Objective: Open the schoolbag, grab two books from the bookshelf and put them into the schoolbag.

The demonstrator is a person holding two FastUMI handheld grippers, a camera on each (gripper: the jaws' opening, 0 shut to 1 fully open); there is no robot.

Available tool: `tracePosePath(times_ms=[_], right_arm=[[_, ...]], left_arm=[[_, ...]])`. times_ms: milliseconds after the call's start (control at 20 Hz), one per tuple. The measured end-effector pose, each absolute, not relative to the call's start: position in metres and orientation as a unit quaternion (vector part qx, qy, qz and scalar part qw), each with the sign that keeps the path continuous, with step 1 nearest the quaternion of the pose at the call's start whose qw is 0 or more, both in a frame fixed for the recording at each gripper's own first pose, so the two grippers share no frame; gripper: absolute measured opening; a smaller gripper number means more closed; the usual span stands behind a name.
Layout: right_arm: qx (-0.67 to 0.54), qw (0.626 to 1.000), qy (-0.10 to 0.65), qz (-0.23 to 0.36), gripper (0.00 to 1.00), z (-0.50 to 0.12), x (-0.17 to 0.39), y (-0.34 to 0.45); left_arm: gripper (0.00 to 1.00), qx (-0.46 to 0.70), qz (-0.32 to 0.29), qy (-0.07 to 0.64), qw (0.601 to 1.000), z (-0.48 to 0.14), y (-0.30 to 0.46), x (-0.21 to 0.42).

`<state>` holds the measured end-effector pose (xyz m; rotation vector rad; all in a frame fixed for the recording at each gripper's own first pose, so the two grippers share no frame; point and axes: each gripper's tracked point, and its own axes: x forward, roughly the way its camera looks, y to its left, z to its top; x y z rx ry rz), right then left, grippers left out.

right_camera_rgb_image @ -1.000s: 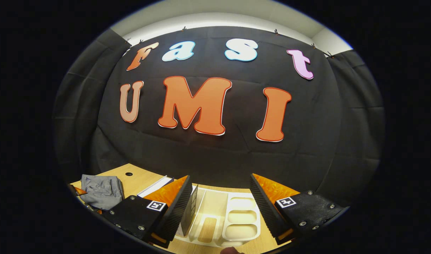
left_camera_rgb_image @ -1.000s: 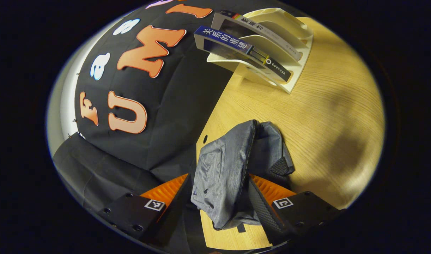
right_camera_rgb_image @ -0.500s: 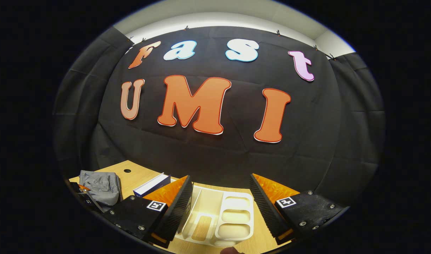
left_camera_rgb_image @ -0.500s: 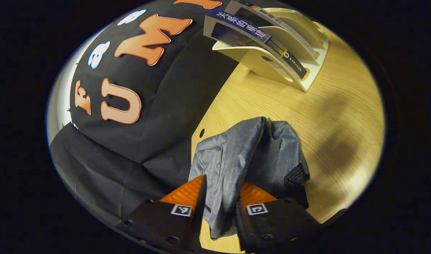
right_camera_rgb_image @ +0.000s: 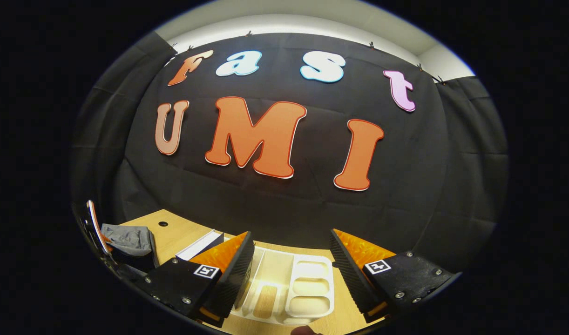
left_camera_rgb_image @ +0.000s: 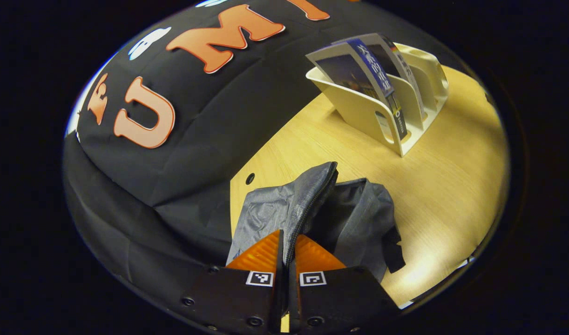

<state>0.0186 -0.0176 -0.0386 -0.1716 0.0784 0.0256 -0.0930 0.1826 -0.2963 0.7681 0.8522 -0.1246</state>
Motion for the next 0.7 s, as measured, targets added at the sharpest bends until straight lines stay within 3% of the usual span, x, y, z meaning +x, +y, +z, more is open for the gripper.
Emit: tracePosePath(times_ms=[450, 700], right_arm=[[-0.109, 0.993, 0.046, -0.015, 0.97, -0.01, 0.022, 0.05], [-0.136, 0.987, 0.089, -0.01, 0.97, -0.009, 0.034, 0.088]], left_arm=[[0.06, 0.272, -0.169, 0.412, 0.853, -0.236, 0.207, -0.065], [0.07, 0.212, -0.217, 0.433, 0.849, -0.214, 0.228, -0.043]])
